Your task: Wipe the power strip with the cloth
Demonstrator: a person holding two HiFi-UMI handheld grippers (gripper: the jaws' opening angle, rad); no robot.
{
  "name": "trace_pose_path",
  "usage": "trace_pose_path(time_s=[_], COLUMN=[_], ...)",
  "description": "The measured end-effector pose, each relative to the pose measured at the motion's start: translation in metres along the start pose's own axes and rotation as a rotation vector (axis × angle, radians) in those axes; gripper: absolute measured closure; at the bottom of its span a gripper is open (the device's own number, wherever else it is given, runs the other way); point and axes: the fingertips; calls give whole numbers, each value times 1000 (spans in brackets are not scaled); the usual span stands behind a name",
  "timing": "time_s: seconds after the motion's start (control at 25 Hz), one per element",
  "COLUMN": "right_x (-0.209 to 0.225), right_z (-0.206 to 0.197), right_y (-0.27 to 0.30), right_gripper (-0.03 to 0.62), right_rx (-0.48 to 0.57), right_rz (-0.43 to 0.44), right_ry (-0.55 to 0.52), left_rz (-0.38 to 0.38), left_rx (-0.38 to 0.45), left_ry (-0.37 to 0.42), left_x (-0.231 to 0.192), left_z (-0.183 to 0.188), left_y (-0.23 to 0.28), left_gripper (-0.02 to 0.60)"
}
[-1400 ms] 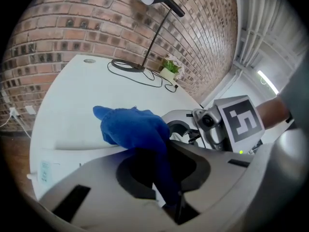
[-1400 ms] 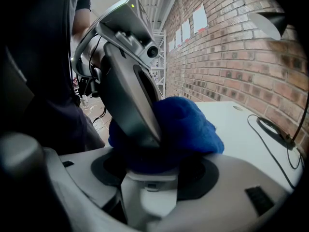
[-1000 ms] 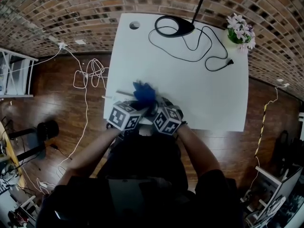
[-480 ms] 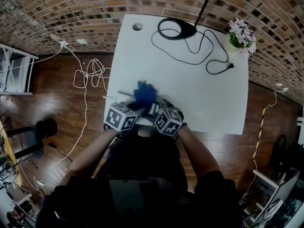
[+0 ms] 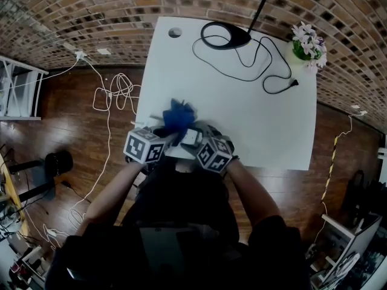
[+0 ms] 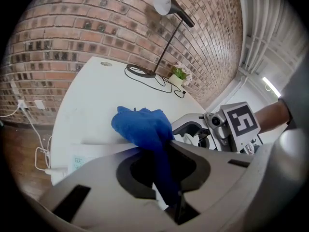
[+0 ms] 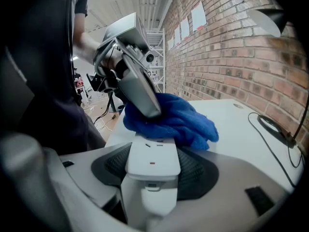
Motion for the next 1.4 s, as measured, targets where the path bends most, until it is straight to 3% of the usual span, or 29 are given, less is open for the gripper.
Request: trace_pose_path(time_s=[0.88, 1.4], right_x=[0, 0], right_z=[0, 0], right_y=[1, 0], right_gripper=[319, 319], right_rx=[-5, -8], right_rz=[2, 3], right_ry=[3, 8], left_rz=[21, 40], left_rx=[49, 80], left_ry=[-131, -154], left_x=[-61, -80], left_z=[-13, -16], left_y=[-47, -64], left_gripper=[526, 526])
Point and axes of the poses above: the fingertips, and each gripper's own axes: y forward along the fingers, x to its right, z out of its top, and after that the axes turned 7 degrees about -x, right-handed
